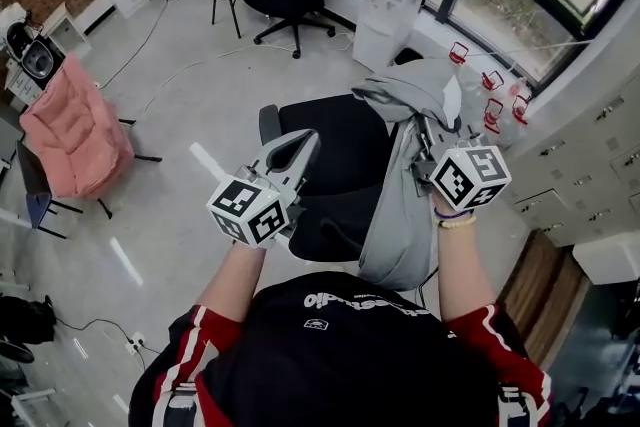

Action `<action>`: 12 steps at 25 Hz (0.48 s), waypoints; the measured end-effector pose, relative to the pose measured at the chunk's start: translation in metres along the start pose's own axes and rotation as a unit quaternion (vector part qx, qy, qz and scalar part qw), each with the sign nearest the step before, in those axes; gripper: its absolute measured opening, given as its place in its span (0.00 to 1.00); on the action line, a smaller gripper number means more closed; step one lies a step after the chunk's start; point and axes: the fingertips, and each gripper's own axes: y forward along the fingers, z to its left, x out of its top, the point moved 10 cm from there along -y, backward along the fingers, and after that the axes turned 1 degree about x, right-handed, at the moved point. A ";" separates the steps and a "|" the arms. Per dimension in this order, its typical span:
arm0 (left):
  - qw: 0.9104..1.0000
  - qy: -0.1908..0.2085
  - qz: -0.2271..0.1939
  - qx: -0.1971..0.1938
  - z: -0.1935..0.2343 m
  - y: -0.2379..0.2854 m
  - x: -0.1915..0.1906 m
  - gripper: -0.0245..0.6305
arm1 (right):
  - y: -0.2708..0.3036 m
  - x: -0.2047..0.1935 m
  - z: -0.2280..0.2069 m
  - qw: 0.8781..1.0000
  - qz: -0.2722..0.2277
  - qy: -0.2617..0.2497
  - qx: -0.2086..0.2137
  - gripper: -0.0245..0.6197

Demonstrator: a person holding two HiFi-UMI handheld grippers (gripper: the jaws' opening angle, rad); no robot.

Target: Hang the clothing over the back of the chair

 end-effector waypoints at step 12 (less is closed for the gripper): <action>1.000 0.006 0.003 0.019 0.035 0.017 0.010 0.07 | 0.054 -0.028 -0.028 1.000 0.027 0.006 -0.007 0.07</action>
